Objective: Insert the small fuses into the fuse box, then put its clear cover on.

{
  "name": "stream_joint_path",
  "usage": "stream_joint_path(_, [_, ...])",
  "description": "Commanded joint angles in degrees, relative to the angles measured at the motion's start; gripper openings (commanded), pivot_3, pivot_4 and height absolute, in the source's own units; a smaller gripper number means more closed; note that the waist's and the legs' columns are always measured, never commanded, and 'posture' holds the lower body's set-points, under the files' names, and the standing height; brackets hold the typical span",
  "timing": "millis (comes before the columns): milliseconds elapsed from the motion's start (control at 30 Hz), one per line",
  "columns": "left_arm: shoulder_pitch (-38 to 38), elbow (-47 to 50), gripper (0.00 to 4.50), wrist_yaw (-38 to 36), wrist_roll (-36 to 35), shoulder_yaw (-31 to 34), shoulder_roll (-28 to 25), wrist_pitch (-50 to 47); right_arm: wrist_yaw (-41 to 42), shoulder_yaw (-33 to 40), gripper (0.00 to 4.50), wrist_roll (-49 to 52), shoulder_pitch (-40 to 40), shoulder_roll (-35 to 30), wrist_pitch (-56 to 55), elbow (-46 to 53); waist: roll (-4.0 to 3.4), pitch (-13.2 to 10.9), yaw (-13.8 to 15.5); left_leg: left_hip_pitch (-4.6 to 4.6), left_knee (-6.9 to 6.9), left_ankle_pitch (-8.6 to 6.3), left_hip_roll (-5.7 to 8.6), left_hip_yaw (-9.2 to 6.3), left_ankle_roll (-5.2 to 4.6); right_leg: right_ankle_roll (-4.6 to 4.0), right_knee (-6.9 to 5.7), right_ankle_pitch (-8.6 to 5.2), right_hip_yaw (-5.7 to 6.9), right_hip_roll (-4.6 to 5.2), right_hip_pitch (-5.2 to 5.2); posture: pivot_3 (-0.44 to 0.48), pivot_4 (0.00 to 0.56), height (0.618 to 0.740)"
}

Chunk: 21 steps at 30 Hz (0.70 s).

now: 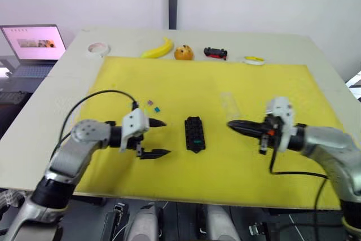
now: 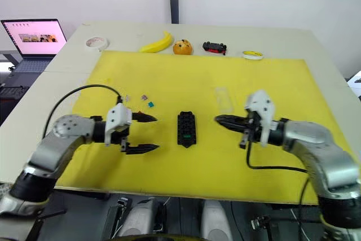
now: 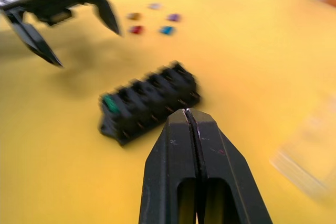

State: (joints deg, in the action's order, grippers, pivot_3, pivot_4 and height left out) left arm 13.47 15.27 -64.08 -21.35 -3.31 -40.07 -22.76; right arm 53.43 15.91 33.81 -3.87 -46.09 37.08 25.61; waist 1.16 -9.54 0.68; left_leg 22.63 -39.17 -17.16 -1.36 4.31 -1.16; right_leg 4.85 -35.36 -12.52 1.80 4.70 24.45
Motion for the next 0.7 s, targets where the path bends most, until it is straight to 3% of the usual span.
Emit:
stream_joint_path(33, [-6.9,2.9,4.5,1.7,-5.2,10.5,-3.6,-4.5,-1.2,10.4,0.78,-2.3,6.1,-3.1,-0.9,-1.9,0.0,0.0,0.0,-0.03,0.02,-0.01,-0.01,0.02,0.0,0.0,0.0,-0.01,-0.01,0.01,0.0,0.0,0.15,0.74])
stream_joint_path(267, [-20.4,-3.9,4.5,6.0,-7.8,29.5,-7.5,-9.1,0.5,23.8,4.27,-9.1,18.9,-6.0,-8.4,-9.1,-0.02,0.0,0.0,-0.13,0.02,-0.02,-0.03,0.11,0.0,-0.17,0.04,-0.12,-0.04,-0.01,-0.05,0.0,0.15,0.74])
stream_joint_path(300, [-21.6,-4.8,4.5,6.1,-7.9,31.2,-7.9,-9.3,0.7,24.9,4.45,-9.3,19.7,-6.1,-8.7,-9.8,-0.02,0.0,0.0,-0.13,0.03,-0.02,-0.04,0.13,0.0,-0.17,0.05,-0.13,-0.04,-0.01,-0.04,0.0,0.15,0.74])
stream_joint_path(433, [-25.0,-7.6,4.5,5.3,-8.9,35.7,-9.5,-11.1,0.6,26.7,4.45,-9.5,20.6,-6.1,-9.5,-11.1,-0.03,0.0,0.0,-0.13,0.04,-0.03,-0.07,0.16,0.01,-0.22,0.11,-0.16,-0.04,-0.01,-0.03,0.0,0.15,0.74])
stream_joint_path(600, [-25.6,-4.4,4.5,6.8,-13.7,37.2,-8.2,-16.0,-0.7,23.7,4.45,-9.1,18.4,-4.8,-9.6,-9.6,-0.03,0.0,0.0,-0.13,0.04,-0.04,-0.1,0.18,0.03,-0.24,0.13,-0.16,-0.07,0.02,-0.02,0.0,0.15,0.74])
stream_joint_path(700, [-22.7,0.7,4.5,10.4,-19.9,36.4,-7.8,-24.2,-2.0,20.2,4.45,-5.8,16.1,-3.7,-6.5,-3.2,-0.03,0.0,0.0,-0.11,0.04,-0.04,-0.11,0.17,0.04,-0.25,0.13,-0.16,-0.07,0.04,-0.02,0.0,0.15,0.74])
